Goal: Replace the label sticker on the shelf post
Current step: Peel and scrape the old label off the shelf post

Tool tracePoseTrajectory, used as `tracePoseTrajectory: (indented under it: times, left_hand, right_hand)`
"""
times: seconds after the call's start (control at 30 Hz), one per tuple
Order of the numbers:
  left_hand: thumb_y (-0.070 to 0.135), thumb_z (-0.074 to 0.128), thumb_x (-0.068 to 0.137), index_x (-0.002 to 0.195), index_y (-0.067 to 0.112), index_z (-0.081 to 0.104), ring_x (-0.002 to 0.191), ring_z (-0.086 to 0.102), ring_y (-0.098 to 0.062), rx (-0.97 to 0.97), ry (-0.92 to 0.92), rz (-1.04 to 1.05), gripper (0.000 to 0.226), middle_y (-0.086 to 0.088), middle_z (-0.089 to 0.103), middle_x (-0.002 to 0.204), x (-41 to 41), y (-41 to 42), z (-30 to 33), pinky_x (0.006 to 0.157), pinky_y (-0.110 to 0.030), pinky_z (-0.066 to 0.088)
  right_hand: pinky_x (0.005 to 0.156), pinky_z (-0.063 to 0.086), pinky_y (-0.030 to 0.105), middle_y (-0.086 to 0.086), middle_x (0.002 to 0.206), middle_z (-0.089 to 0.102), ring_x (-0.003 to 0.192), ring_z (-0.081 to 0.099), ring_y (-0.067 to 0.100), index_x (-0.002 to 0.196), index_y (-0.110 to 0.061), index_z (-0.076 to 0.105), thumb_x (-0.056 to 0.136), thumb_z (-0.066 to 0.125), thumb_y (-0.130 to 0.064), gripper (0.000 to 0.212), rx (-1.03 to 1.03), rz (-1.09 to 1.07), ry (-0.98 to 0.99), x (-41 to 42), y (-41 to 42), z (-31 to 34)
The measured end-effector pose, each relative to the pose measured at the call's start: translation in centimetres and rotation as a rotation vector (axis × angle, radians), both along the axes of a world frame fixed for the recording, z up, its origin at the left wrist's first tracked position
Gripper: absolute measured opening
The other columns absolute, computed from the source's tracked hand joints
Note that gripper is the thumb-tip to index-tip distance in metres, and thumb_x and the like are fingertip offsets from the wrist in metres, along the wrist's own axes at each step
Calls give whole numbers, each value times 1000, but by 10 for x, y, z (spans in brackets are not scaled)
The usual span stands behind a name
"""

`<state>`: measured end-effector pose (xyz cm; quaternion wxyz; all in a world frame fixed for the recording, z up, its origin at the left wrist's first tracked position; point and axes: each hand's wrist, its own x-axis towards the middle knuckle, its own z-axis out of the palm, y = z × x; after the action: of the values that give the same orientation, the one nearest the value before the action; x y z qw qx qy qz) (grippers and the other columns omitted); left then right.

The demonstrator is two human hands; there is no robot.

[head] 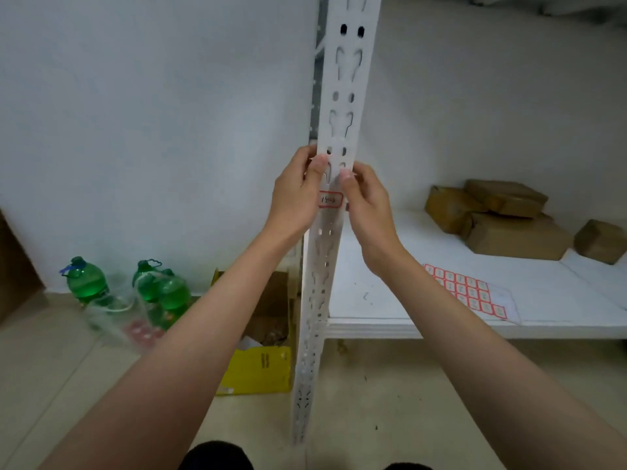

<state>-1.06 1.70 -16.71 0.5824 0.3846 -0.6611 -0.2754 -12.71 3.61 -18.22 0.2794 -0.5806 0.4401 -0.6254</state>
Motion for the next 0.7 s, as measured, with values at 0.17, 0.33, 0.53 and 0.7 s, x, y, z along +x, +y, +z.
tracePoseTrajectory:
  times: [0.17, 0.33, 0.53, 0.7]
  left_hand:
    - [34, 36, 108, 127, 20, 53, 107, 59, -14, 103, -110, -20, 30, 4, 63, 121, 6, 8, 11, 84, -23, 46]
    - [35, 35, 108, 126, 22, 53, 107, 60, -20, 144, -106, 1, 28, 0, 64, 122, 4, 13, 14, 90, -33, 47]
    - [33, 34, 108, 129, 21, 52, 107, 60, -18, 124, -80, -15, 30, 1, 63, 122, 3, 14, 11, 73, -20, 43]
    - [34, 35, 108, 130, 21, 54, 108, 62, -11, 71, -62, 14, 31, 5, 65, 124, 2, 8, 5, 74, -16, 46]
  right_hand:
    - [99, 54, 48, 8, 115, 71, 108, 68, 26, 122, -13, 64, 106, 47, -29, 28, 109, 3, -6, -2, 6, 9]
    - [98, 55, 47, 5, 110, 73, 103, 70, 24, 119, -14, 65, 107, 45, -23, 25, 141, -53, -7, 4, 10, 12]
    - [95, 58, 43, 1, 108, 74, 100, 71, 17, 116, -17, 66, 106, 47, -21, 22, 80, -67, -21, 5, 4, 4]
    - [88, 59, 30, -6, 108, 74, 97, 72, 9, 116, -24, 66, 106, 49, -21, 20, -4, 33, -29, -7, -4, -6]
